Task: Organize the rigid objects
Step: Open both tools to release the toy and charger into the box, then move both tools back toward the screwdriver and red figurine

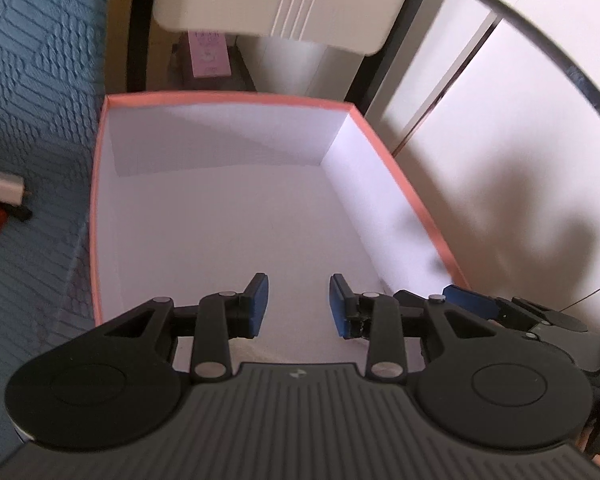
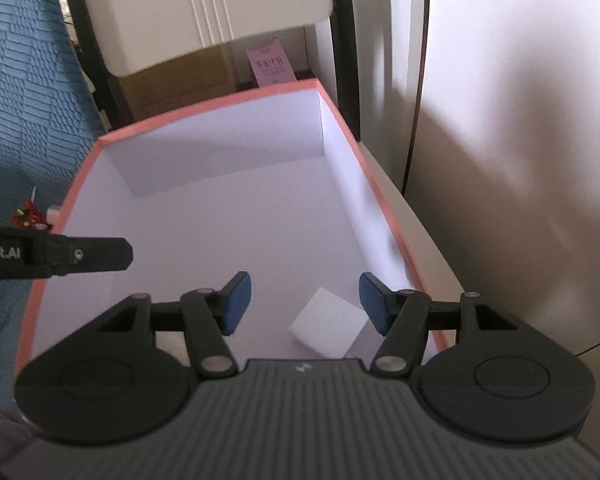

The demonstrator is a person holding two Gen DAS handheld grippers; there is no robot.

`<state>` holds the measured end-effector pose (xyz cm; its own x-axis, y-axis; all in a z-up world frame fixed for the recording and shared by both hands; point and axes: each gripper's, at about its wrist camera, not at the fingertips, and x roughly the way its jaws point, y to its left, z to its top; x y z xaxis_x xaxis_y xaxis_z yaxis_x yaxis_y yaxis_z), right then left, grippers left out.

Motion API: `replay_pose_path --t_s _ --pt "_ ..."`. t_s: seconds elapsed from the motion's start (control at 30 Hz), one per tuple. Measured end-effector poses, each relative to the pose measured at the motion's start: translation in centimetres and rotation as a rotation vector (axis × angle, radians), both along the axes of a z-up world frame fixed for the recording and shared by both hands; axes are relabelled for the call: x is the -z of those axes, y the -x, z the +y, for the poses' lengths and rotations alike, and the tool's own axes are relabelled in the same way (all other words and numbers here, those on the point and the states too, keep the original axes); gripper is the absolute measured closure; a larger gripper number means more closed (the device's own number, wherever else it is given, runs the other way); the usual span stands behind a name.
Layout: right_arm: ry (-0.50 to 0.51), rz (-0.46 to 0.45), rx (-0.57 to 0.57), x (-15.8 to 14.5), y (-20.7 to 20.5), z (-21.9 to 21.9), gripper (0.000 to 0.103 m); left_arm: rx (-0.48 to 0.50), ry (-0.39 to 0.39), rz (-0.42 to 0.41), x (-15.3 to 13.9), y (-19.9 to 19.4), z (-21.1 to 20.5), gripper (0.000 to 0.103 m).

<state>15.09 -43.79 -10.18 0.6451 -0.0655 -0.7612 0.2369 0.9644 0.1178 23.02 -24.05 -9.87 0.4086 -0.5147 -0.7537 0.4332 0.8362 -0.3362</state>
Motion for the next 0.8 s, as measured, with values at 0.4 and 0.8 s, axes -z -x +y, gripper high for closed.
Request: replay_pose_path --t_s 0.4,0.8 --pt "0.017 -0.178 -0.064 -6.8 2.8 4.0 0.041 -0.075 0.065 -0.162 -6.3 3.7 5.7 0.064" --pt "-0.002 -0.274 -0.15 -11.0 4.9 10.6 0.041 -0.199 0.16 -0.238 -9.7 7.8 13.5 0.064"
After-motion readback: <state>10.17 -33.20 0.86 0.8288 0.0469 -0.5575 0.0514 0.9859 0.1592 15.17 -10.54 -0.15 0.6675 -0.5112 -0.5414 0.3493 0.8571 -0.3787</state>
